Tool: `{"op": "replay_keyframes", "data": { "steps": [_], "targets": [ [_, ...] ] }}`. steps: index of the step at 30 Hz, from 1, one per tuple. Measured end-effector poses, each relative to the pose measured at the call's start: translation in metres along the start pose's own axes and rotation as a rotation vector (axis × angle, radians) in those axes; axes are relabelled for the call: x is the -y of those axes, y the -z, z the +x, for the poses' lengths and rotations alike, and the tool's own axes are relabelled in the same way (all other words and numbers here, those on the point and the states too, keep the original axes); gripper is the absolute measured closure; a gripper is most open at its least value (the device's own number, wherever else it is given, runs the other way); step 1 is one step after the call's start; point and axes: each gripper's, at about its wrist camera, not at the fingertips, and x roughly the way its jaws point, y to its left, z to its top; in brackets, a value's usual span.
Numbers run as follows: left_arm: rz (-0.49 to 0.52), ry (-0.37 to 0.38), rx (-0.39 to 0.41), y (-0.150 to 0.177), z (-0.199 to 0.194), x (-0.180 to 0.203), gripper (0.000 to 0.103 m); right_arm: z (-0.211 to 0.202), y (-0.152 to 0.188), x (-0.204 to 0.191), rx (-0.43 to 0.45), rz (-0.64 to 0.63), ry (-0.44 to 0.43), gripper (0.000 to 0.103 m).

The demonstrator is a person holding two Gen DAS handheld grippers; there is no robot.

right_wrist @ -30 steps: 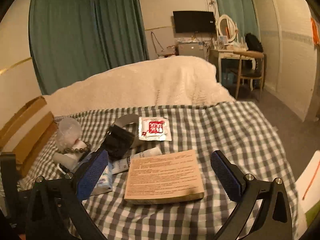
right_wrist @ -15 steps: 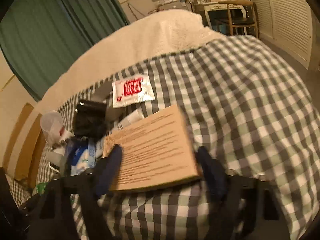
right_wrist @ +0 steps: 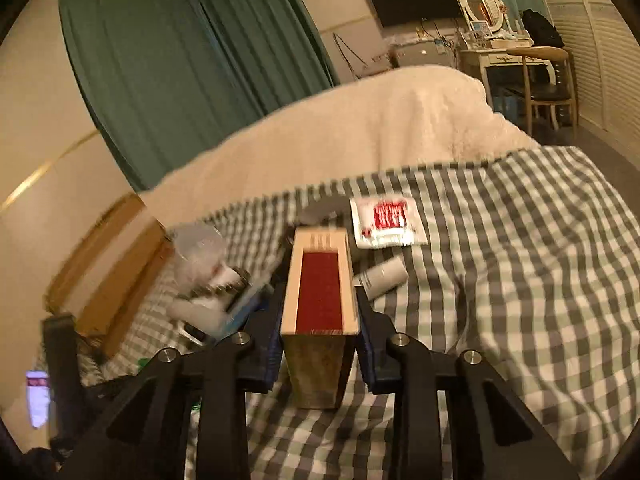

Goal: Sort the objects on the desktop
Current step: 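Grasp the tan medicine box with the right gripper and lift it, then drop the green sachet and tan box into the cardboard box with both grippers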

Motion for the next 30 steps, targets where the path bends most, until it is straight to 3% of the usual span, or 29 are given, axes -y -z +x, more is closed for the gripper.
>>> {"op": "replay_keyframes", "data": {
  "steps": [6, 17, 23, 30],
  "targets": [
    [0.009, 0.029, 0.032, -0.004, -0.016, 0.002, 0.067, -0.008, -0.001, -0.006, 0.019, -0.021, 0.026, 0.074],
    [-0.047, 0.070, 0.228, -0.038, -0.106, -0.015, 0.067, -0.080, -0.006, -0.040, 0.050, -0.076, 0.113, 0.074],
    [-0.094, 0.061, 0.253, -0.060, -0.140, -0.048, 0.067, -0.112, -0.020, -0.084, 0.051, -0.130, 0.107, 0.074],
    [-0.198, 0.035, 0.381, -0.087, -0.196, -0.115, 0.067, -0.123, -0.052, -0.186, 0.051, -0.265, 0.033, 0.074]
  ]
}}
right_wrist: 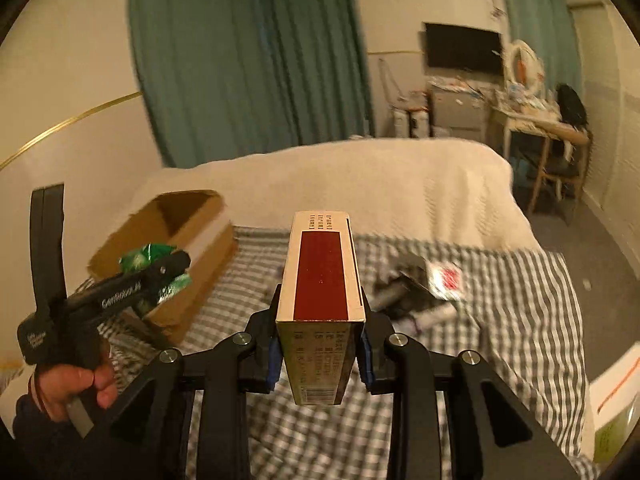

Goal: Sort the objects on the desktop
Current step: 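Drop the green sachet and tan box into the cardboard box with both grippers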

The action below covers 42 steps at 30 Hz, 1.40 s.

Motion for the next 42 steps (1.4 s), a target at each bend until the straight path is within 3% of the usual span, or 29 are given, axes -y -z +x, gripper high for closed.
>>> {"op": "replay_keyframes", "data": {
  "steps": [6, 11, 13, 16, 21, 25, 26, 29, 30, 34, 38, 42],
  "targets": [
    [-0.074, -0.045, 0.113, -0.042, -0.012, -0.057, 0.067, 0.021, -0.039, -0.076, 0.012, -0.092, -0.098, 0.074],
    [-0.115, -0.143, 0.170, -0.067, -0.002, -0.109, 0.067, 0.065, -0.072, -0.138, 0.012, -0.158, -0.205, 0.074],
    [-0.133, -0.183, 0.166, -0.070, 0.011, -0.130, 0.067, 0.074, -0.076, -0.149, 0.008, -0.167, -0.222, 0.074],
    [-0.148, -0.241, 0.142, -0.065, 0.029, -0.159, 0.067, 0.125, -0.089, -0.188, -0.026, -0.201, -0.283, 0.074],
    [-0.179, -0.287, 0.075, -0.054, 0.060, -0.187, 0.067, 0.184, -0.089, -0.219, -0.076, -0.235, -0.301, 0.075],
    [-0.166, -0.302, 0.039, -0.047, 0.068, -0.184, 0.065, 0.216, -0.081, -0.221, -0.128, -0.218, -0.283, 0.072],
    [-0.161, -0.310, 0.032, -0.047, 0.069, -0.181, 0.060, 0.218, -0.080, -0.217, -0.123, -0.210, -0.276, 0.066],
    [-0.151, -0.340, 0.035, -0.047, 0.066, -0.170, 0.024, 0.208, -0.081, -0.212, -0.080, -0.190, -0.260, 0.040],
    [-0.147, -0.346, 0.046, -0.046, 0.061, -0.164, 0.021, 0.192, -0.084, -0.197, -0.026, -0.162, -0.226, 0.038],
    [-0.088, -0.322, 0.079, -0.047, 0.037, -0.126, 0.018, 0.153, -0.096, -0.162, 0.022, -0.134, -0.176, 0.038],
    [-0.021, -0.261, 0.095, -0.038, 0.021, -0.077, 0.008, 0.097, -0.091, -0.120, 0.077, -0.126, -0.062, 0.037],
    [0.035, -0.156, 0.036, -0.020, 0.022, -0.024, 0.005, 0.046, -0.075, -0.074, 0.090, -0.085, 0.042, 0.037]
  ]
}}
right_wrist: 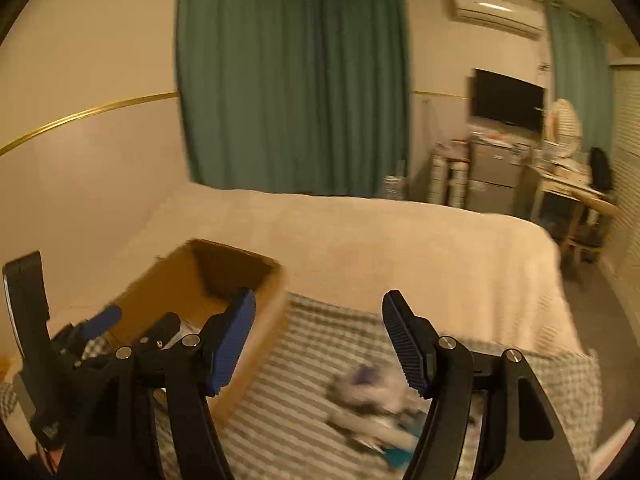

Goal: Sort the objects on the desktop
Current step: 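Drop the green sachet and tan box into the cardboard box with both grippers, then grasp the white plug adapter with the left gripper while the right grasps the tissue pack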

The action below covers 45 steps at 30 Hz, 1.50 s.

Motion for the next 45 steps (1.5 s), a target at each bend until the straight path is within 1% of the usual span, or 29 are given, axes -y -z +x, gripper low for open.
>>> {"op": "replay_keyframes", "data": {
  "steps": [3, 4, 7, 9, 12, 14, 16, 18, 20, 21, 23, 24, 26, 28, 30, 32, 34, 39, 43, 45],
  "targets": [
    [0.018, 0.061, -0.043, 0.024, 0.002, 0.035, 0.001, -0.026, 0.024, 0.030, -0.007, 0.025, 0.060, 0.037],
    [0.030, 0.073, -0.074, 0.036, 0.007, 0.047, 0.001, -0.030, 0.031, 0.037, -0.008, 0.034, 0.075, 0.037],
    [0.056, 0.088, -0.155, 0.068, 0.024, 0.071, 0.001, -0.038, 0.062, 0.066, -0.022, 0.079, 0.112, 0.037],
    [0.061, 0.096, -0.183, 0.085, 0.038, 0.080, 0.001, -0.036, 0.084, 0.083, -0.044, 0.099, 0.139, 0.037],
    [0.077, 0.086, -0.209, 0.112, 0.055, 0.092, 0.001, -0.029, 0.118, 0.104, -0.085, 0.133, 0.138, 0.037],
    [0.089, 0.075, -0.226, 0.128, 0.065, 0.099, 0.001, -0.012, 0.133, 0.113, -0.104, 0.140, 0.135, 0.037],
    [0.098, 0.082, -0.230, 0.138, 0.073, 0.097, 0.001, 0.008, 0.147, 0.119, -0.117, 0.121, 0.133, 0.037],
    [0.126, 0.074, -0.229, 0.149, 0.085, 0.099, 0.001, 0.023, 0.166, 0.127, -0.112, 0.100, 0.117, 0.037],
    [0.142, 0.061, -0.233, 0.155, 0.096, 0.100, 0.001, 0.038, 0.184, 0.132, -0.136, 0.090, 0.118, 0.037],
    [0.140, 0.061, -0.236, 0.157, 0.103, 0.099, 0.001, 0.052, 0.193, 0.135, -0.165, 0.100, 0.095, 0.037],
    [0.121, 0.048, -0.257, 0.162, 0.119, 0.100, 0.001, 0.066, 0.197, 0.134, -0.195, 0.088, 0.053, 0.037],
    [0.115, 0.046, -0.275, 0.162, 0.127, 0.101, 0.001, 0.074, 0.198, 0.132, -0.207, 0.052, 0.042, 0.037],
    [0.110, 0.041, -0.294, 0.160, 0.139, 0.105, 0.001, 0.080, 0.201, 0.130, -0.206, 0.011, 0.044, 0.037],
    [0.121, 0.048, -0.289, 0.158, 0.146, 0.108, 0.001, 0.089, 0.209, 0.131, -0.222, -0.003, 0.039, 0.037],
    [0.138, 0.058, -0.293, 0.156, 0.151, 0.111, 0.001, 0.099, 0.218, 0.137, -0.265, 0.007, 0.037, 0.037],
    [0.151, 0.067, -0.296, 0.155, 0.157, 0.114, 0.001, 0.102, 0.222, 0.144, -0.281, 0.057, -0.007, 0.037],
    [0.154, 0.091, -0.302, 0.153, 0.162, 0.115, 0.001, 0.102, 0.221, 0.148, -0.281, 0.080, -0.019, 0.037],
    [0.149, 0.153, -0.307, 0.151, 0.164, 0.120, 0.001, 0.098, 0.221, 0.149, -0.279, 0.092, -0.033, 0.037],
    [0.162, 0.203, -0.349, 0.150, 0.178, 0.123, 0.002, 0.101, 0.223, 0.144, -0.289, 0.074, -0.029, 0.037],
    [0.151, 0.238, -0.361, 0.148, 0.182, 0.120, 0.004, 0.106, 0.226, 0.142, -0.297, 0.072, -0.032, 0.038]
  ]
}}
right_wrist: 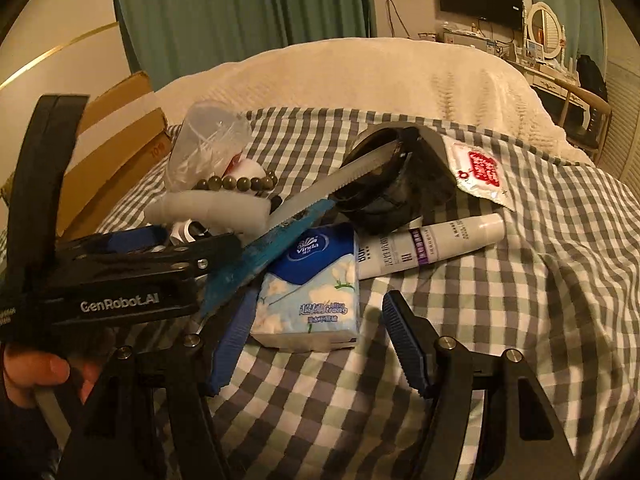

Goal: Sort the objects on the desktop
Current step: 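Grasp the white plug adapter with the left gripper while the right grasps the tissue pack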

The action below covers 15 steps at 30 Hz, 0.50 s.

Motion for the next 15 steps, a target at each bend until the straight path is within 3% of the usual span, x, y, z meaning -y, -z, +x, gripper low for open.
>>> {"op": "replay_keyframes", "data": {
  "steps": [1, 3, 5, 9, 15],
  "targets": [
    [-0.003, 0.023, -0.003, -0.002, 0.000, -0.002, 0.007, 0.003, 0.000, -0.001, -0.002, 0.001, -0.005, 0.038],
    [-0.013, 0.057, -0.011, -0.003, 0.002, -0.004, 0.028, 0.005, 0.000, -0.002, -0.006, 0.006, -0.017, 0.045],
    [-0.021, 0.086, -0.027, -0.004, 0.005, -0.006, 0.040, 0.005, 0.000, -0.003, -0.010, 0.006, -0.029, 0.051],
    [-0.025, 0.093, -0.019, -0.002, 0.003, -0.007, 0.041, 0.001, 0.000, -0.004, -0.006, 0.012, -0.029, 0.060],
    [0.010, 0.040, -0.053, 0.004, -0.007, 0.002, 0.041, -0.011, -0.005, -0.002, 0.027, 0.000, -0.010, 0.066]
  ]
}}
